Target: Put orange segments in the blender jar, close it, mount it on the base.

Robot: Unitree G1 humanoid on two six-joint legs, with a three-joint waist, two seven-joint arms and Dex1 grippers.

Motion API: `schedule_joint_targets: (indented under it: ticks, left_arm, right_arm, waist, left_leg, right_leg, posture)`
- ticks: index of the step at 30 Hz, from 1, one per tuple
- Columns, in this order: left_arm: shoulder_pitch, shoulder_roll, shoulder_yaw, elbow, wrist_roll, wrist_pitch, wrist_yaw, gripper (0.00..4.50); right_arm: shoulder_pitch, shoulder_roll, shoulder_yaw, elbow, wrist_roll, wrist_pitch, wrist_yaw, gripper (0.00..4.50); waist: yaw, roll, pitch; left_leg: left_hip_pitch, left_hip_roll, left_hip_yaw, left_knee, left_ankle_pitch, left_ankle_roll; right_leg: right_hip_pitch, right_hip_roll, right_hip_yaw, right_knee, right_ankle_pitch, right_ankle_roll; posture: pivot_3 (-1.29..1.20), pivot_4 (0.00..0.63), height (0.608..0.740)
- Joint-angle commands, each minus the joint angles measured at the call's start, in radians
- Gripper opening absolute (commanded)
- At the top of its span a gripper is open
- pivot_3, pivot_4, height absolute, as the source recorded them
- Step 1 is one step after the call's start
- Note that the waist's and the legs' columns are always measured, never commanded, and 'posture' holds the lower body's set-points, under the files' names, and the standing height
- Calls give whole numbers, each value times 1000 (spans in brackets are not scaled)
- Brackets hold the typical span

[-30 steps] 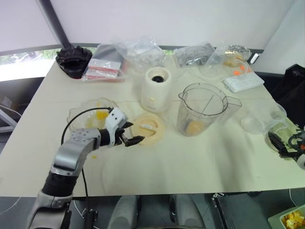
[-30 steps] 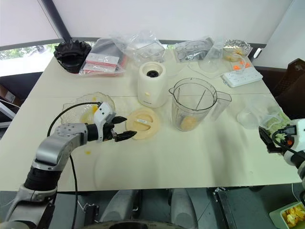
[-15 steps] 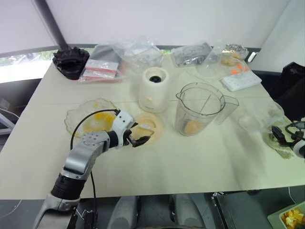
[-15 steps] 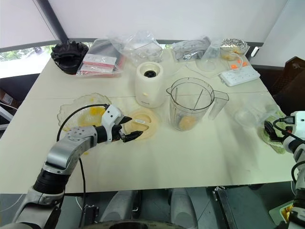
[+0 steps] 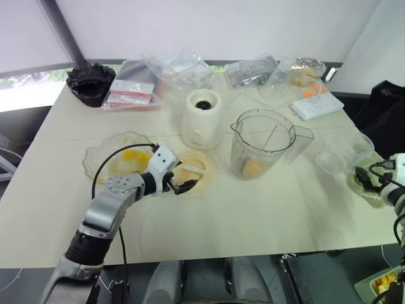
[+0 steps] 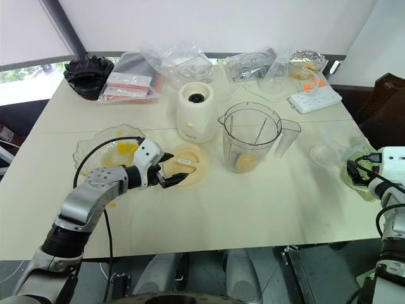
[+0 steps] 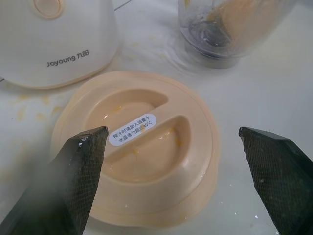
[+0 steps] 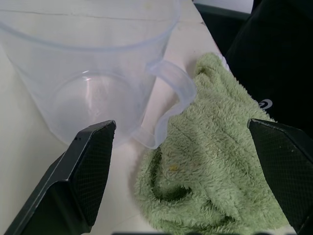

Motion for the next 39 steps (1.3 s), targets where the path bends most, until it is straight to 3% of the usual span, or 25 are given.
schedule_joint_targets:
  ticks: [1,39]
  left_arm:
    - [-18,1,-2,-38,3,-17,7,4459]
    - [-70,40,12,-65,-1,16,20,4459]
  right_arm:
    - [-32,-39,-9,18,-5,-38,-13,4500]
    - [-201,-31,27,291,-18,-132,-169,4500]
  waist:
    - [0,0,0]
    - [-2,0,0]
  left_leg:
    - [0,0,0,0,0,0]
    - [0,0,0,0,0,0]
  right_leg:
    - [0,0,0,0,0,0]
    - [0,0,0,0,0,0]
  posture:
    - [0,150,740]
    - [0,150,740]
